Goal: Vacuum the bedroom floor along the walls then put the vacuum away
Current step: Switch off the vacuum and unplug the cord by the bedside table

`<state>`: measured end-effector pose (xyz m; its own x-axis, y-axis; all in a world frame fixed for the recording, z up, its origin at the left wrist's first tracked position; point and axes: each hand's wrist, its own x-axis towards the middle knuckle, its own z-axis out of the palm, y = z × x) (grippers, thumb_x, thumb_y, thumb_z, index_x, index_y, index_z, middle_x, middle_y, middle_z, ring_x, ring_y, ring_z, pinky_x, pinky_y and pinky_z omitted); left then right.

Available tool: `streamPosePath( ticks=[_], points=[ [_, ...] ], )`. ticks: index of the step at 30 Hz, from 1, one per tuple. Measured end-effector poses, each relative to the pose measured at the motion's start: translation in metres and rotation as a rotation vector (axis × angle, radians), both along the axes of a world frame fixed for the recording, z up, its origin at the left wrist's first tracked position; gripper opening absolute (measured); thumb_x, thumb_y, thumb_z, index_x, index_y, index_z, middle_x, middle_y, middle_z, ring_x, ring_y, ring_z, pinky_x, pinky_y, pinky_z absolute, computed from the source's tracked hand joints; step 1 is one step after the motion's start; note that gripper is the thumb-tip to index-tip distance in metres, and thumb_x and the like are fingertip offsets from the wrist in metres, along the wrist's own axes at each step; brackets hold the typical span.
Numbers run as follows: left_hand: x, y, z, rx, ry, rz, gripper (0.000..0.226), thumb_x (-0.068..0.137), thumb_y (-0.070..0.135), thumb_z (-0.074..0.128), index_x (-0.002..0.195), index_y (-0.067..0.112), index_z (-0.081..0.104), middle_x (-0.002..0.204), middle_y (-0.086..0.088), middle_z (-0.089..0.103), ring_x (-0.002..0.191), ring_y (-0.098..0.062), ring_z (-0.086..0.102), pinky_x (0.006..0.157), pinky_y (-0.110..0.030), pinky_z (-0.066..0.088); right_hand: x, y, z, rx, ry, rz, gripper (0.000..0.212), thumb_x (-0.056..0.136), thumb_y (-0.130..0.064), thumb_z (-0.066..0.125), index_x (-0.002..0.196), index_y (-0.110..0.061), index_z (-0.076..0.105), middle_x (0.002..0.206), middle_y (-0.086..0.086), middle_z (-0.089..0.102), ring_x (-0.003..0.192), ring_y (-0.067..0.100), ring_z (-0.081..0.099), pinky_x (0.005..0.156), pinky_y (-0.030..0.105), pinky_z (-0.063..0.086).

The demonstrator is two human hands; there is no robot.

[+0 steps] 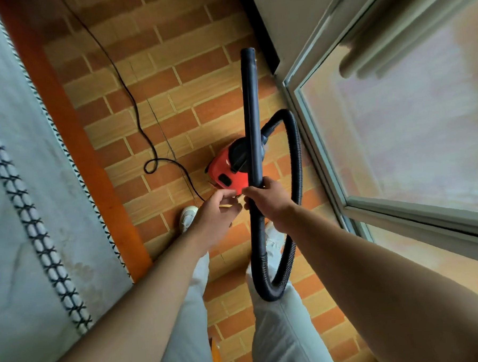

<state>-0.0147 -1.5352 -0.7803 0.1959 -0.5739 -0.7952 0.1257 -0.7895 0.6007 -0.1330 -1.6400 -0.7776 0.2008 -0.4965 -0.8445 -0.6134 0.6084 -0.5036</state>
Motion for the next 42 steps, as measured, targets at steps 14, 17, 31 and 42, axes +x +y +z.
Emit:
streamPosePath(
  ticks=[14,17,31,42],
  points=[
    [0.081,-0.010,0.159,-0.112,0.028,-0.072,0.026,0.105,0.024,0.056,0.130,0.024,0.057,0.120,0.003,0.064,0.108,-0.012,0.065,0.087,-0.033,0.056,0.022,-0.007,0.143,-0.186,0.265,0.195,0.020,0.087,-0.020,0.069,0.095,-0.020,0.051,0.089,0.015,0.067,0.082,0.033,0.066,0.067,0.040,0.052],
    [0.103,-0.019,0.177,-0.108,0.005,-0.119,0.026,0.104,0.024,0.056,0.129,0.025,0.057,0.119,0.004,0.063,0.110,-0.014,0.065,0.091,-0.038,0.057,0.019,-0.014,0.154,-0.264,0.346,0.251,0.023,0.092,-0.024,0.065,0.101,-0.017,0.045,0.087,0.011,0.062,0.081,0.033,0.063,0.065,0.039,0.048],
    [0.067,-0.068,0.016,0.094,-0.072,-0.194,0.032,0.104,0.022,0.054,0.136,0.023,0.054,0.130,0.005,0.059,0.115,-0.007,0.060,0.101,-0.040,0.054,-0.041,-0.067,-0.052,-0.101,0.511,0.294,0.019,0.101,-0.023,0.052,0.103,-0.012,0.037,0.081,0.007,0.051,0.074,0.028,0.056,0.062,0.035,0.043],
    [0.010,-0.137,-0.210,0.121,-0.102,-0.259,0.050,0.103,0.018,0.054,0.151,0.022,0.041,0.156,0.002,0.042,0.140,-0.015,0.043,0.111,-0.033,0.037,-0.047,-0.086,-0.254,-0.051,0.403,0.220,0.024,0.103,-0.026,0.055,0.107,-0.012,0.036,0.081,0.006,0.050,0.065,0.018,0.047,0.051,0.032,0.032]
  ],
)
